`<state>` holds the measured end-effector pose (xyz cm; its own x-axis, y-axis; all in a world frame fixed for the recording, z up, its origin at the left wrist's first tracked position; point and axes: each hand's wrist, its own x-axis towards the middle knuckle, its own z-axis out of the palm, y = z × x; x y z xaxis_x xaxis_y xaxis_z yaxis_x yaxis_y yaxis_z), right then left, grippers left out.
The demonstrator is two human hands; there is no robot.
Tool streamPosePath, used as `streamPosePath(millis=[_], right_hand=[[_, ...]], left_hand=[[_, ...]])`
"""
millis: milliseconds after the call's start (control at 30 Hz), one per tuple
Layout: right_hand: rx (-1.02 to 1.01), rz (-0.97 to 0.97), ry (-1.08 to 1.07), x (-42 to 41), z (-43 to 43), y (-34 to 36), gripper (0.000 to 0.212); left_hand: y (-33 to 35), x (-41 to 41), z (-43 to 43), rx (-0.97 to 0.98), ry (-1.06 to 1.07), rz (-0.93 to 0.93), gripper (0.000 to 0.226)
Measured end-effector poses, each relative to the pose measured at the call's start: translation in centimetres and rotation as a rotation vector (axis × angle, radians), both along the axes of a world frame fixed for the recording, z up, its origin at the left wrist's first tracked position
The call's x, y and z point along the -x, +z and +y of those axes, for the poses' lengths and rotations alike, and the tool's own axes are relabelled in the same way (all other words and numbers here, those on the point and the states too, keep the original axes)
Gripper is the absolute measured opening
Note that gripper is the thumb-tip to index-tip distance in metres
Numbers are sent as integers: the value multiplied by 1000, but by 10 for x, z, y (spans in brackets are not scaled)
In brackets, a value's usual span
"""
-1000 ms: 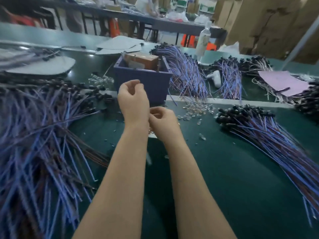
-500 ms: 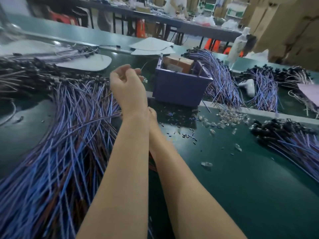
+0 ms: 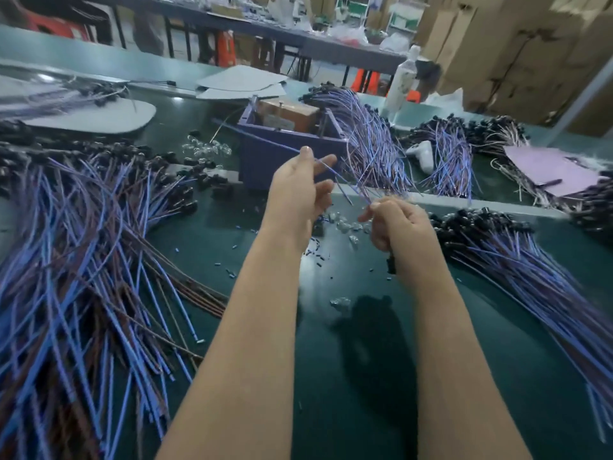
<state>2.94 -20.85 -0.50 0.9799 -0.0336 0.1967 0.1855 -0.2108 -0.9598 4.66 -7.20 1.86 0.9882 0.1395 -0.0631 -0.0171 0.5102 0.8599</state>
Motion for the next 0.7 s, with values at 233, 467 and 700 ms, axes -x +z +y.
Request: streamPosePath(millis=[233, 467, 700], right_hand=[[648, 286, -412, 0, -51, -8, 26], [677, 27, -321, -20, 0, -7, 39], [743, 79, -384, -45, 20, -35, 49]], left_hand=[[-10, -7, 5, 135, 138, -55, 27], [-25, -6, -6, 1, 88, 18, 32], [-46, -9, -2, -67, 167, 238, 28]])
